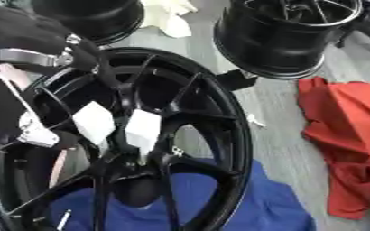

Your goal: Pull the pin out of the wheel hub.

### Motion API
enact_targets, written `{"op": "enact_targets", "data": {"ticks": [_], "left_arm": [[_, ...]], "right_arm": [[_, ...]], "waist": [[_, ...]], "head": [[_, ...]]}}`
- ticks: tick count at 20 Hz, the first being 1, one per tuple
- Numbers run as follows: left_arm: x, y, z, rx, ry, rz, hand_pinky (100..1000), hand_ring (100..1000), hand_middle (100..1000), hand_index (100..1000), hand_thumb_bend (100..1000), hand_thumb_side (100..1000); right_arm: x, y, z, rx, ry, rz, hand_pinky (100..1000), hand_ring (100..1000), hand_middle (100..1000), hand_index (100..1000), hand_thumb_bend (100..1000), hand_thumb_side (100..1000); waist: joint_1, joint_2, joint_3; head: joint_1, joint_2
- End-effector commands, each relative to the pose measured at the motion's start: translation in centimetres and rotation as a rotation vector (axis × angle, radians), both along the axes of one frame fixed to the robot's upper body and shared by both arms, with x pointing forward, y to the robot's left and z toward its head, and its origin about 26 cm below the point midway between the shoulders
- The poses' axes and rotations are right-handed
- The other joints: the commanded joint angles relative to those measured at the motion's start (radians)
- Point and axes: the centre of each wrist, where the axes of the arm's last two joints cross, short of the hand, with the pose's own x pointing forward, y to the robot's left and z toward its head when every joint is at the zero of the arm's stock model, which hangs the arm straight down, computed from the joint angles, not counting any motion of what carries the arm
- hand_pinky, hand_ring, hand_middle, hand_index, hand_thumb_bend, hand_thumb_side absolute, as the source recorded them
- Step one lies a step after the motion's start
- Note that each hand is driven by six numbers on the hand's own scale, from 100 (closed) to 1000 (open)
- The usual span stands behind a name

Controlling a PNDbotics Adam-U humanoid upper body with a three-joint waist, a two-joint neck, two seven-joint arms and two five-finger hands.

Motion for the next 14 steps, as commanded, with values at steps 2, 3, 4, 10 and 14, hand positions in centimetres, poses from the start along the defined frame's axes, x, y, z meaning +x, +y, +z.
{"op": "enact_targets", "data": {"ticks": [2,3,4,10,14], "left_arm": [[0.5,-0.1,0.4,0.019,-0.026,0.009,849,803,757,863,491,341],[0.7,-0.1,0.3,0.022,-0.024,0.009,848,803,755,861,491,339],[0.9,-0.2,0.1,0.025,-0.021,0.008,846,799,752,857,489,340],[1.8,-0.2,-0.5,0.028,0.0,0.017,845,809,782,887,460,373],[2.2,-0.1,-0.6,0.016,0.018,0.024,843,810,790,892,427,429]], "right_arm": [[-0.2,-0.4,1.3,-0.027,-0.019,-0.002,351,318,360,579,100,292],[-0.2,-0.4,1.3,-0.026,-0.018,-0.002,351,318,360,579,100,292],[-0.2,-0.5,1.3,-0.024,-0.018,-0.001,351,318,360,579,100,293],[-0.2,-0.5,1.1,-0.014,-0.02,0.0,351,318,360,579,100,296],[-0.3,-0.5,1.2,-0.005,-0.033,-0.013,352,320,361,580,100,294]], "waist": [[-0.002,-0.011,-0.005],[-0.002,-0.01,-0.005],[-0.003,-0.009,-0.006],[-0.005,-0.002,-0.009],[-0.006,-0.001,-0.01]], "head": [[0.005,-0.013],[0.007,-0.013],[0.009,-0.013],[0.01,-0.012],[0.011,-0.007]]}}
